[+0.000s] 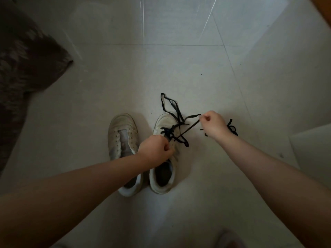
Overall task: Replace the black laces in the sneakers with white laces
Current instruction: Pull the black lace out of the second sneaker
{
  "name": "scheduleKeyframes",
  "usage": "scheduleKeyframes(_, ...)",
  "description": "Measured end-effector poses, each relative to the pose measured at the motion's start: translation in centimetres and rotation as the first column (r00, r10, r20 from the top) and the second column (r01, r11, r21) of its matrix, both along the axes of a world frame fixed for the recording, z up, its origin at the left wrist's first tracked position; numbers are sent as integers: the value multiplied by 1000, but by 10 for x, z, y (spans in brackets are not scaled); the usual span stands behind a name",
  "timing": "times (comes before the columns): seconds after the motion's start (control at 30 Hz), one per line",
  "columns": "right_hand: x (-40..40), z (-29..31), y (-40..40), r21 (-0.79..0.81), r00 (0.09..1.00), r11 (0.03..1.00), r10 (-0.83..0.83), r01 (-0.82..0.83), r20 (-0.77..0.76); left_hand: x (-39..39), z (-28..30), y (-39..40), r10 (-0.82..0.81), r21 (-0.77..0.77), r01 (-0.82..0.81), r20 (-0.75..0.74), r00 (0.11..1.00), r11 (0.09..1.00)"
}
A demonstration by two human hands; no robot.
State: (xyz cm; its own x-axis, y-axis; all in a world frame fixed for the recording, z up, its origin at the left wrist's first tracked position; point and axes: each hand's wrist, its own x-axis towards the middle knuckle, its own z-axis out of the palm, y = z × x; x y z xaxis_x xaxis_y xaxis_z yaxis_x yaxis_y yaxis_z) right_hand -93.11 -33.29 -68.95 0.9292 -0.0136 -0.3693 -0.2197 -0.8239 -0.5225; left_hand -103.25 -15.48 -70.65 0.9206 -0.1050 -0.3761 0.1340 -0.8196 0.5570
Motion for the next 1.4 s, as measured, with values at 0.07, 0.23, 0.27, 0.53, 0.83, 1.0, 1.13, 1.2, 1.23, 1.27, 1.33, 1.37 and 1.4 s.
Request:
scheduleKeyframes(0.07, -9, -5, 3, 54, 987, 997, 67, -60, -149, 0, -1, 0, 12, -7, -12, -5, 1000, 1000)
scheduleKeyframes(0.23, -37, -15, 30, 50, 937, 974, 228, -223, -266, 1, 3, -1, 18, -15, -18, -4, 1000, 1000)
scheduleKeyframes(0.27, -38, -14, 34, 58, 938, 971, 241, -234, -248, 1, 3, -1, 17, -9, -17, -1, 1000, 1000)
scheduleKeyframes(0.53, -19, -4, 27, 79, 829, 893, 441, -442, -343, 0, 2, 0, -48, 23, 49, -13, 999, 999)
scheduleKeyframes(0.83, -1, -5, -14, 444, 915, 820, -220, 362, -339, -1, 2, 0, -38, 12, 37, 23, 999, 999)
scheduleKeyframes(1.0, -35, -18, 20, 353, 934, 934, 174, -56, -313, 0, 3, 0, -40, 9, 40, 27, 999, 999)
scheduleKeyframes(1.13, -22, -10, 21, 141, 852, 885, 465, -443, -241, 0, 1, 1, -47, 10, 47, 20, 999, 999)
scheduleKeyframes(1.2, -17, 1, 14, -4, 758, 782, 603, -624, -249, 0, 1, 2, -54, 19, 53, 19, 998, 998)
scheduleKeyframes(1.23, -13, 7, 9, -67, 737, 748, 627, -660, -255, -1, 1, 2, -52, 20, 52, 22, 998, 998)
scheduleKeyframes(1.27, -10, 11, 3, -121, 738, 736, 627, -666, -252, -1, 0, 2, -51, 19, 51, 27, 998, 999)
scheduleKeyframes(1.33, -3, 17, -10, -234, 770, 734, 608, -638, -193, -1, 0, 2, -53, 19, 52, 41, 998, 998)
scheduleKeyframes(1.37, 0, 18, -14, -283, 785, 735, 603, -616, -141, -2, -1, 1, -54, 20, 53, 46, 997, 998)
scheduleKeyframes(1.4, 1, 17, -17, -316, 799, 743, 595, -590, -91, -2, -1, 1, -52, 21, 52, 48, 997, 998)
